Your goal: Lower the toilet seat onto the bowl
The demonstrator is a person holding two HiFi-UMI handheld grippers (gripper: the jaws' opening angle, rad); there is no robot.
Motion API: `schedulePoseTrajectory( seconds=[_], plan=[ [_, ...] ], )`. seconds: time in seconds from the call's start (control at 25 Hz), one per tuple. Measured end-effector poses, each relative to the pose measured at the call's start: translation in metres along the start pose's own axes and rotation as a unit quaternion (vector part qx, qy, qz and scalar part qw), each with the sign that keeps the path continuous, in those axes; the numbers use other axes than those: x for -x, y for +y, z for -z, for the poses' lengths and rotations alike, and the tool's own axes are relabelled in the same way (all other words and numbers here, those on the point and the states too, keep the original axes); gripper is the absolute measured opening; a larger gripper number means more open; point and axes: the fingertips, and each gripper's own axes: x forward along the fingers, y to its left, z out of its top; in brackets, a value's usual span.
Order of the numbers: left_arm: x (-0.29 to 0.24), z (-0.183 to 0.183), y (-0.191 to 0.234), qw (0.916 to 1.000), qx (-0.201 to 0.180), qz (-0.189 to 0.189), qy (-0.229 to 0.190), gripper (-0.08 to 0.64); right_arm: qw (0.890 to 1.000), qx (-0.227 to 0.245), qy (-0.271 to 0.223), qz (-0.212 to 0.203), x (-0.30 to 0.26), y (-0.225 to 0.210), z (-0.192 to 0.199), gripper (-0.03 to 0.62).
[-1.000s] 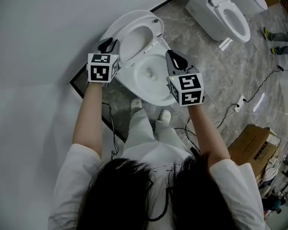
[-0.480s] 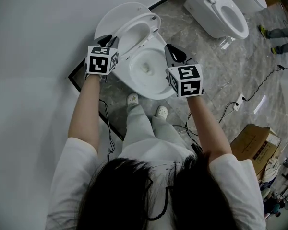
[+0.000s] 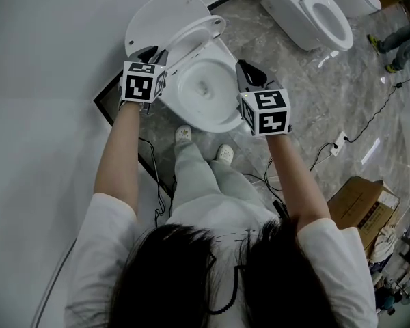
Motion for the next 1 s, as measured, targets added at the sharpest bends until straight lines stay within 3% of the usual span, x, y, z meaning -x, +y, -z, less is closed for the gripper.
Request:
schedulePoseTrajectory(
  seconds=[0.44, 1.0],
  plan=[
    [0.008, 0.026, -0.056, 0.9993, -0.002, 0.005, 0.036, 0.109, 1.0, -0.01, -0.005, -0.012, 0.033, -0.017, 0.022, 0.029],
    [0.008, 0.041, -0.086, 0.9978, -0.014, 0.036, 0.053, 0.114, 0.999, -0.031, 0.019, 0.0, 0.043, -0.024, 0.058, 0.029]
  ],
)
